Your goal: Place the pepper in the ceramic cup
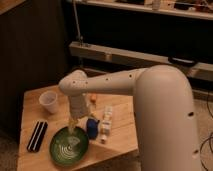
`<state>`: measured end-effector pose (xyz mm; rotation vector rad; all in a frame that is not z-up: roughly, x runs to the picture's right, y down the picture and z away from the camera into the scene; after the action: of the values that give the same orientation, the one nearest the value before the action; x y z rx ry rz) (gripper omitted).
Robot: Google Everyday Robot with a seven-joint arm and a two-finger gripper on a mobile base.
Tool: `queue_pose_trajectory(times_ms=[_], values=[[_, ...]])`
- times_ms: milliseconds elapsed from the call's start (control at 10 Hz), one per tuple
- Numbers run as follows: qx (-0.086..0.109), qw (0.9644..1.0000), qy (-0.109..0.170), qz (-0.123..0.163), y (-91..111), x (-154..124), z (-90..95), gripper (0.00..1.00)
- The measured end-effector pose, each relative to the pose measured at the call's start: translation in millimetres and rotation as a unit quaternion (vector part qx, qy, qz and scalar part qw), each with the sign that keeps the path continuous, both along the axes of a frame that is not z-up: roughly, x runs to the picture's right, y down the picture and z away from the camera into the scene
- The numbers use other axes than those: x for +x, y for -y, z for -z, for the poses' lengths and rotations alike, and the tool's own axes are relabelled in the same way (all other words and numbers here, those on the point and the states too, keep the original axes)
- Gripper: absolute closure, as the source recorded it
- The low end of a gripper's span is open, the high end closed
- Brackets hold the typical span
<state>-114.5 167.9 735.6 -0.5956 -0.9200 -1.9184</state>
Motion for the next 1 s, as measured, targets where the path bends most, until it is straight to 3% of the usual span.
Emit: queue_pose_trajectory(times_ms=[200, 400, 500, 700, 1000], values=[[0.057, 0.9979, -0.01, -0.031, 62, 18, 2.8, 0.2], [0.086, 0.9949, -0.013, -0.051, 112, 34, -11.6, 0.2], [0.091, 0.9944, -0.01, -0.053, 131, 39, -22.0, 0.2], [0.095, 0.9938, -0.007, -0.057, 149, 47, -31.5, 0.2], [0.095, 0.9938, -0.007, -0.057, 151, 47, -32.1, 0.2]])
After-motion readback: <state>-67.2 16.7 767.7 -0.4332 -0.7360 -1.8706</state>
